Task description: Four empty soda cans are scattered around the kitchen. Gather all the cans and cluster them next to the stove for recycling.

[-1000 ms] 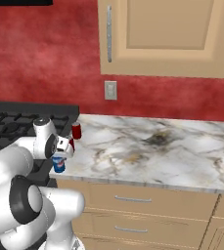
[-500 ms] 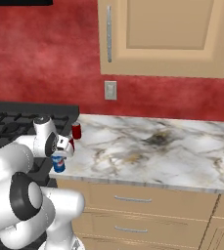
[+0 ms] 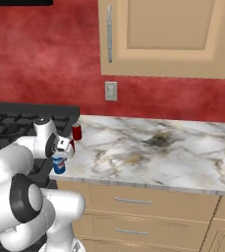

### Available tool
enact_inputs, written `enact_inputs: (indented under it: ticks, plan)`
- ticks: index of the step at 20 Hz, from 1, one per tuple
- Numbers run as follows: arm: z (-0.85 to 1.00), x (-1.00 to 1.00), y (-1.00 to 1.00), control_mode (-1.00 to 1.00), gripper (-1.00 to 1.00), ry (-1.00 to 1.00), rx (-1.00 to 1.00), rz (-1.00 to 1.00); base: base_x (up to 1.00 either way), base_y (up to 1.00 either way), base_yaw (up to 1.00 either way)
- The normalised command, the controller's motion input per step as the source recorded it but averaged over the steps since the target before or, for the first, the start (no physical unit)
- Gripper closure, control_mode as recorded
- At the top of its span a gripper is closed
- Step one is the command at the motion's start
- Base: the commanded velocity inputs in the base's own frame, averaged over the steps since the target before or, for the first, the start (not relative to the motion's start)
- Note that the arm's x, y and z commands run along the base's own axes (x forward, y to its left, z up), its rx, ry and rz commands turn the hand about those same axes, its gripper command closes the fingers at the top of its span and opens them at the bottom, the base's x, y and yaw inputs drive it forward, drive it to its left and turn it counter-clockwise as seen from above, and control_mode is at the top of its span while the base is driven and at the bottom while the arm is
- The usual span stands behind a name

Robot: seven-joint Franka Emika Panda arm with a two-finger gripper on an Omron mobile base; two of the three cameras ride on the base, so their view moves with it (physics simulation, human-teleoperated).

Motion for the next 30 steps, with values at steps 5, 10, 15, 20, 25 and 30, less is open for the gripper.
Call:
enact_inputs:
  ticks: [5,10,15,20,25,30]
  plan:
    - [0.0,-0.01,-0.17,-1.0,-1.0,-0.02,0.02,0.0,0.0,0.0,0.0]
    - [0.08,0.0,-0.21,-1.0,-1.0,-0.05,0.04,0.0,0.0,0.0,0.0]
    - [0.34,0.0,0.0,-1.0,-1.0,-0.11,0.05,0.0,0.0,0.0,0.0]
    - [0.41,0.0,0.12,-1.0,-1.0,-0.08,0.04,0.0,0.0,0.0,0.0]
    - [0.41,-0.03,0.08,-1.0,-1.0,-0.05,0.02,0.0,0.0,0.0,0.0]
    - [0.34,-0.29,0.02,-1.0,-1.0,-0.04,0.0,-0.01,0.0,0.0,0.0]
